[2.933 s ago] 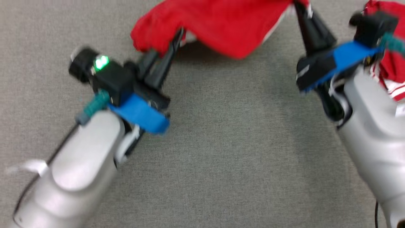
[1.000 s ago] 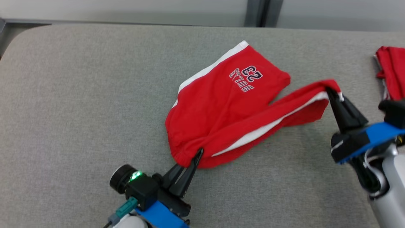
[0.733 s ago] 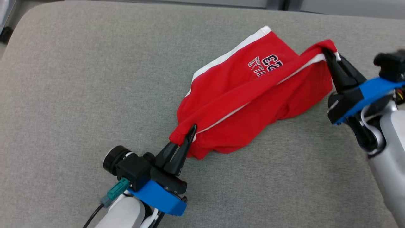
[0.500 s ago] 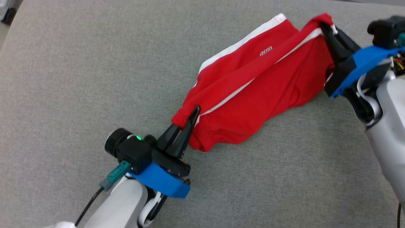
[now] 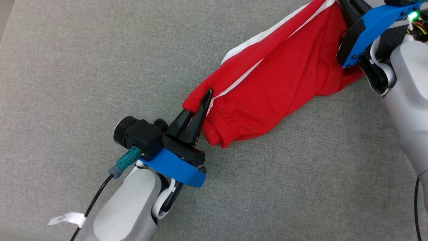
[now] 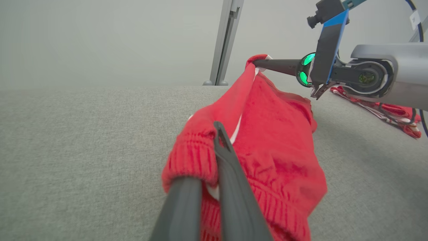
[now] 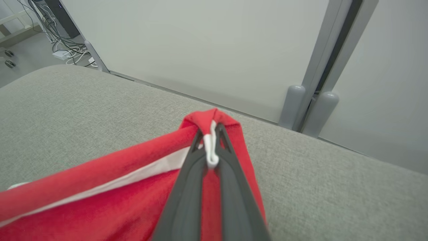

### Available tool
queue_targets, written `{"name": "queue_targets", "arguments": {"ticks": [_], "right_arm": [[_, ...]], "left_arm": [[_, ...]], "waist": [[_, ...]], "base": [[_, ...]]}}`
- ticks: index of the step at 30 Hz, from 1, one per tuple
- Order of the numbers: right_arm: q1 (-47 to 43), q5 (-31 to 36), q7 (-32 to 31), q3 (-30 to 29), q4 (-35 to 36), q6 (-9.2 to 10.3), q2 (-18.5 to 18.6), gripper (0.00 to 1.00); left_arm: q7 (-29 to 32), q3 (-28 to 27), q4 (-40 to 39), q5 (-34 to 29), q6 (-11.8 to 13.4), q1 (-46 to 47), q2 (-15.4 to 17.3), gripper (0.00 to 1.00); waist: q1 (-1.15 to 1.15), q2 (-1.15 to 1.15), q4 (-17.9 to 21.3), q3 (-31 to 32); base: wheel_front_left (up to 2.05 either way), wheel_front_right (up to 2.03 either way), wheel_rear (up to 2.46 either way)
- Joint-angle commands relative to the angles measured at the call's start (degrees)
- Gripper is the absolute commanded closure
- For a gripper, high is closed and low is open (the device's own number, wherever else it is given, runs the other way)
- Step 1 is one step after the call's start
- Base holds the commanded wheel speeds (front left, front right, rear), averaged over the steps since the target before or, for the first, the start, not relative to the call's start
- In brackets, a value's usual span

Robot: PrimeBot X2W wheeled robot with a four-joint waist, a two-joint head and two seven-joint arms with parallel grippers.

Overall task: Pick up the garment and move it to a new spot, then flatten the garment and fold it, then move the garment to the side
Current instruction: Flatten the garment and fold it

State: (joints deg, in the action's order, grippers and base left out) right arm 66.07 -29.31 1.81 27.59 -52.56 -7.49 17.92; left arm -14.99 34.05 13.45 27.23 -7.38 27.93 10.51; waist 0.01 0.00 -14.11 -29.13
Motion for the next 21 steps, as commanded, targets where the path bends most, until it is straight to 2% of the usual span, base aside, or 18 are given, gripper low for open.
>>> {"name": "queue_targets", "arguments": {"ticks": [1,2,3,4,5,21], "right_arm": [[1.8,-0.5,1.2,0.5,-1.5,0.0,-0.1,0.66],[2.2,-0.7,1.7,0.8,-2.3,0.0,-0.2,0.2],[2.3,-0.9,2.1,1.2,-3.0,0.0,-0.5,0.0],[2.3,-1.1,2.6,1.8,-3.6,0.0,-0.6,0.0],[2.2,-1.3,3.0,2.4,-4.2,0.0,-0.6,0.0],[-3.6,-8.1,5.9,10.0,-8.9,0.0,3.6,0.0]], "left_arm": [[-0.2,-0.3,0.6,-0.3,-0.1,1.1,-0.4,1.0],[-0.2,-0.7,1.1,-0.3,-0.1,1.1,-0.8,0.93],[-0.2,-0.6,1.7,-0.4,-0.1,1.1,-0.9,0.52],[-0.2,-0.5,2.1,-0.8,-0.1,1.3,-0.9,0.13],[-0.2,-0.8,2.4,-0.9,-0.1,1.4,-1.1,0.0],[-0.2,-5.0,1.1,-5.5,-0.1,-8.6,-1.4,0.0]], "waist": [[-0.01,0.0,-0.1,-0.2],[-0.01,0.0,-0.1,-0.2],[-0.01,0.0,-0.1,-0.1],[-0.01,0.0,-0.1,0.0],[-0.01,0.0,-0.1,0.2],[-0.01,0.0,0.4,6.3]], "base": [[0.0,0.0,0.0],[0.0,0.0,0.0],[0.0,0.0,0.0],[0.0,0.0,0.0],[0.0,0.0,0.0],[0.0,0.0,0.0]]}}
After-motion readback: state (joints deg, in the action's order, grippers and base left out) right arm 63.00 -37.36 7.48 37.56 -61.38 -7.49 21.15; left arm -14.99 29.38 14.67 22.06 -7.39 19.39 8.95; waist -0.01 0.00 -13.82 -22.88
